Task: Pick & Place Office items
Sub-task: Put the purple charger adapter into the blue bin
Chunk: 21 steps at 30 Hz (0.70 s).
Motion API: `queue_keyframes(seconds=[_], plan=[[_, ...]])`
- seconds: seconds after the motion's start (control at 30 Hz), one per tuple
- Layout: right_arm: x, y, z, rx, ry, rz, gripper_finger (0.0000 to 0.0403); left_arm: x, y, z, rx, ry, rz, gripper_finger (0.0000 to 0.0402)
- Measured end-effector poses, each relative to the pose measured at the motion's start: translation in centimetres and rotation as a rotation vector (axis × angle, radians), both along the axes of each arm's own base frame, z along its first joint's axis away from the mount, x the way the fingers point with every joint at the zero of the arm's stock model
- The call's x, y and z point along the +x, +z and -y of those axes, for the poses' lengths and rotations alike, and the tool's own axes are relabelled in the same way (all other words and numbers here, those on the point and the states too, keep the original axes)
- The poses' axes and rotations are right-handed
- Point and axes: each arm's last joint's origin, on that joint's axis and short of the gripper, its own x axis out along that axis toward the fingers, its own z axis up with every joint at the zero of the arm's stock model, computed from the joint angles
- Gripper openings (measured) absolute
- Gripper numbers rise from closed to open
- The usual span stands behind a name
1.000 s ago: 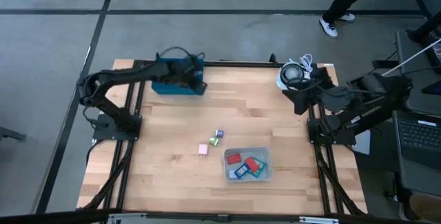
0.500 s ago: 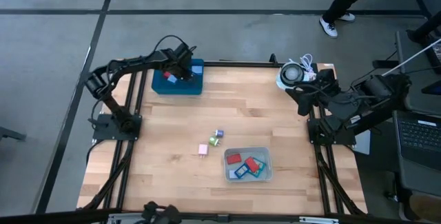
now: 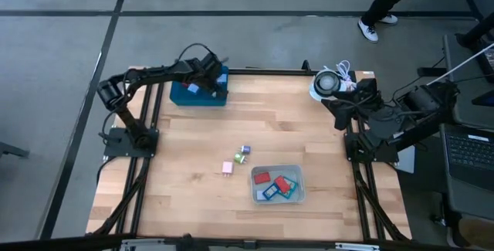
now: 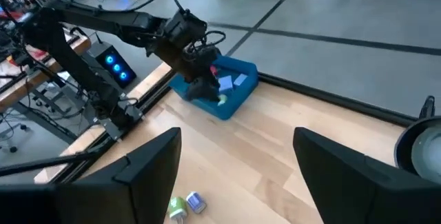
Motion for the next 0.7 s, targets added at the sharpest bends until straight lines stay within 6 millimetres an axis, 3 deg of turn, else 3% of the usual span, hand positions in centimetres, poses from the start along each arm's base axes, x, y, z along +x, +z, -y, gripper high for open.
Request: queue_keyframes(seconds=[0.13,0.27,0.4,0.53,0.7], plan=[[-0.2,-0.3,0.1,0.010,0.013,-0.035,0.0286,2.4,1.0,4.4,-0.084,-0.320,0.111,0.0302],[-0.3,-0.2,-0.1,-0.005,0.020,-0.031,0.0286,4.4,1.7,10.5,0.000,-0.559,0.068,0.0281],[-0.8,-0.2,-0.6,-0.075,0.020,-0.016,0.0286,6.0,1.7,14.8,0.125,-0.671,0.054,0.0277],[-1.3,-0.2,-0.9,-0.148,0.011,0.007,0.0286,7.3,0.5,17.3,0.153,-0.737,0.045,0.0277],[-2.0,-0.3,-1.0,-0.215,-0.017,0.038,0.0286,7.8,-1.2,18.0,0.105,-0.747,0.003,0.0276]])
